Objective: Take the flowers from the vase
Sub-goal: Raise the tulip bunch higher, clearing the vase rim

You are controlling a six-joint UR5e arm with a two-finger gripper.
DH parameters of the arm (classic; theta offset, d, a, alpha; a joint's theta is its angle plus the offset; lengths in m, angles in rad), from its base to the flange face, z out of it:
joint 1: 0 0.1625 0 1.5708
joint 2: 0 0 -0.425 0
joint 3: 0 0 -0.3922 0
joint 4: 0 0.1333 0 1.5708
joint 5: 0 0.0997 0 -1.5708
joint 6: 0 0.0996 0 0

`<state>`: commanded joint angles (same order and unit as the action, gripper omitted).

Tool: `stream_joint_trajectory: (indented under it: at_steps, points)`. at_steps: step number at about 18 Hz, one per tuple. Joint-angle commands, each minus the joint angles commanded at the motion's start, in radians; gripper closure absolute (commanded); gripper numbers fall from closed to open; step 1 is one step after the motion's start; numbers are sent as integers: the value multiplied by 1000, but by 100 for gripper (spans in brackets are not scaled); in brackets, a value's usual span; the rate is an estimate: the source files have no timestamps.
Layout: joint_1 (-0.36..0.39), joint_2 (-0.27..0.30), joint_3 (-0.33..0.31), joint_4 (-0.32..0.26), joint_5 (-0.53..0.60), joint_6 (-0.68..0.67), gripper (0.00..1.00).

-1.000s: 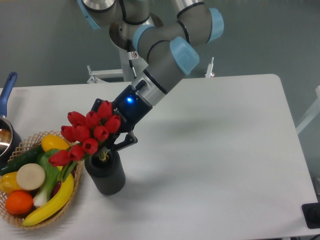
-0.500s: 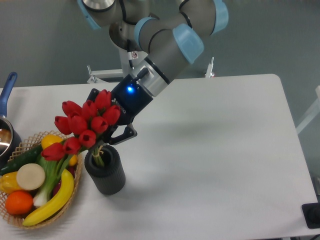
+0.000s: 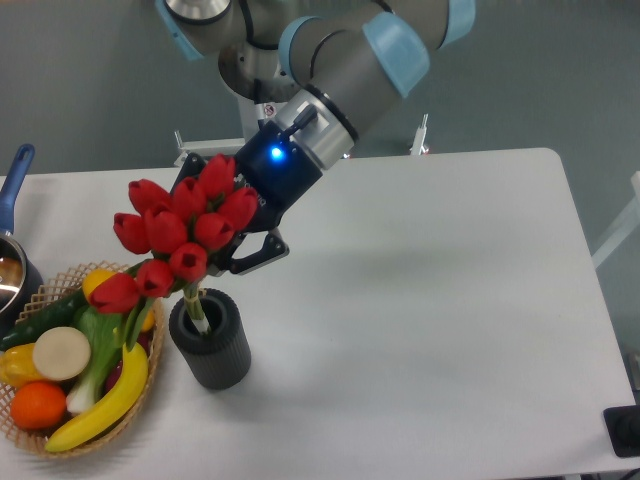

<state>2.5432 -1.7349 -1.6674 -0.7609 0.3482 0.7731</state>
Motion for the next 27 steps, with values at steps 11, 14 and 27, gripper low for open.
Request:
stream_joint_trajectory:
  at_steps: [11, 14, 27]
  points:
    - [52, -11, 86, 0, -29, -28, 52]
    - [57, -23, 103, 0, -26, -26, 52]
    - [72, -26, 109, -2, -20, -25, 52]
